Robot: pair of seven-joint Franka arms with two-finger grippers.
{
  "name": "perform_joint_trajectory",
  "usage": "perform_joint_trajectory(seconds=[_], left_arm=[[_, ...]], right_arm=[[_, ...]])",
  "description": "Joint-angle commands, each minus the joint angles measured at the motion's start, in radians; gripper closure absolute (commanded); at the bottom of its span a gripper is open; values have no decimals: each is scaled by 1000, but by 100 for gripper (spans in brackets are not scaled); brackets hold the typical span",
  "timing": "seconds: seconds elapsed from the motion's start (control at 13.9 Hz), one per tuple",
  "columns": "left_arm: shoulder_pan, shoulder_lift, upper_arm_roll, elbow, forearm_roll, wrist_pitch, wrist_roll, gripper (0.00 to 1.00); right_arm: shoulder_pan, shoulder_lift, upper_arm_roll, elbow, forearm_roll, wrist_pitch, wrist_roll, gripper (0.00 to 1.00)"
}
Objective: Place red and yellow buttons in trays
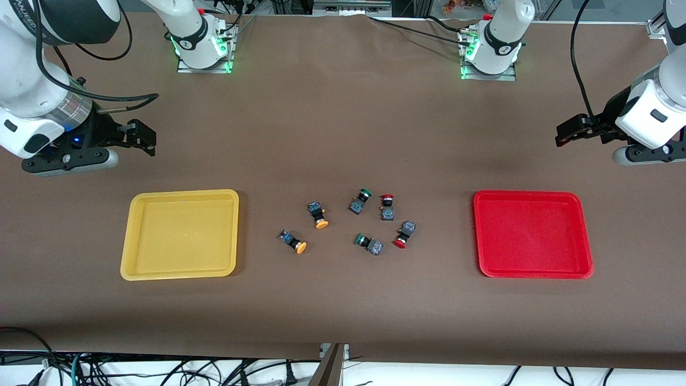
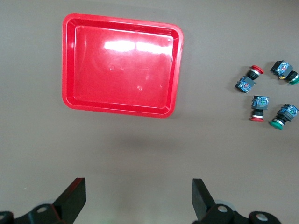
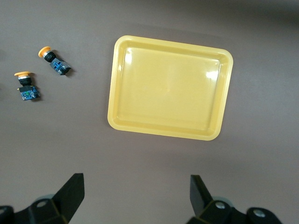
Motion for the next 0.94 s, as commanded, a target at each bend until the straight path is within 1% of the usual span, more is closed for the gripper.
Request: perform_joint_trajectory(seconds=[0.0,0.36,0.72,0.86], left_arm=[[6,18,2,35,-12,-12,-7,0],[6,20,5,35,-11,-12,-8,0],[6,21,5,35,-11,-12,-5,0],[6,21,6,35,-11,-12,9,0]], right_arm=[[5,-30,0,-19,-23,34,11,0],[7,-17,-1,25,-14,45,11,0],[-7,-14,-10,36,-11,42,9,0],[-7,-21,-27,40,-8,28,-1,0]])
